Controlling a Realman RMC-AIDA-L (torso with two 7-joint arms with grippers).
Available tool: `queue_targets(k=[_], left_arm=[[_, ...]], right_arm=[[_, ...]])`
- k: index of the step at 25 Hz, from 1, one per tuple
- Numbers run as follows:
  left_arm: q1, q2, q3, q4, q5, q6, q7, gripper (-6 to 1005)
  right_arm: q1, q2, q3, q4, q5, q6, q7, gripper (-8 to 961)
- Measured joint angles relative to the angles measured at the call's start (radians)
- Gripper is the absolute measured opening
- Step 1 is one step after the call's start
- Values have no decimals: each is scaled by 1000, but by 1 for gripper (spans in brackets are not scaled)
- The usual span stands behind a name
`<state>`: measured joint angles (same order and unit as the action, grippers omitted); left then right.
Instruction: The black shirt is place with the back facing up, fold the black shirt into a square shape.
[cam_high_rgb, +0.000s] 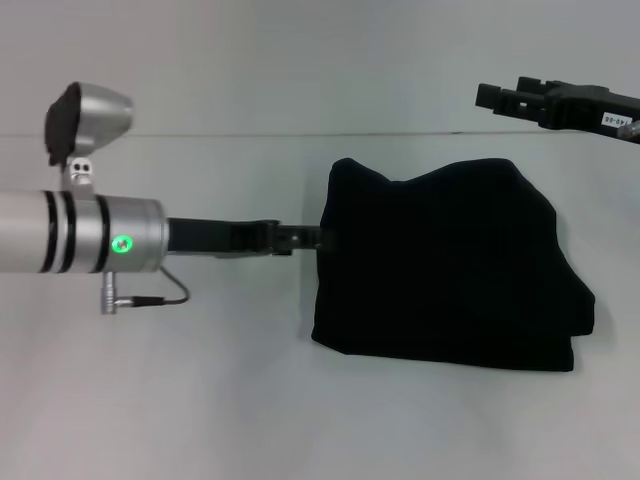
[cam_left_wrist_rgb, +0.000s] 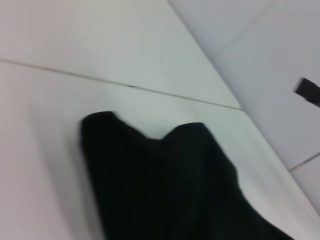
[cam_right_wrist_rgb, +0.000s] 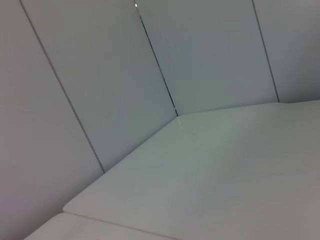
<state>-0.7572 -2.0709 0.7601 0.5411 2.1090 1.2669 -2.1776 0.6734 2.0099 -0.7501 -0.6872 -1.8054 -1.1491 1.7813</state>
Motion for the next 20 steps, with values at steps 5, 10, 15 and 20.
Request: queue_targets(k=[5,10,15,20], left_arm=[[3,5,-34,-8,62,10,-53,876],[-6,1,-28,-35,67,-9,-75,877],[-13,-2,-9,-74,67,-22,-86,878],[-15,-13,-1,-92,68,-24,-92,880]], right_arm=[[2,0,0,0,0,0,-1,862],[7,-1,0,0,-14,0,3,856],[10,-1,0,0,-24,0,5,851],[11,-1,-2,0,-25,0,4,845]])
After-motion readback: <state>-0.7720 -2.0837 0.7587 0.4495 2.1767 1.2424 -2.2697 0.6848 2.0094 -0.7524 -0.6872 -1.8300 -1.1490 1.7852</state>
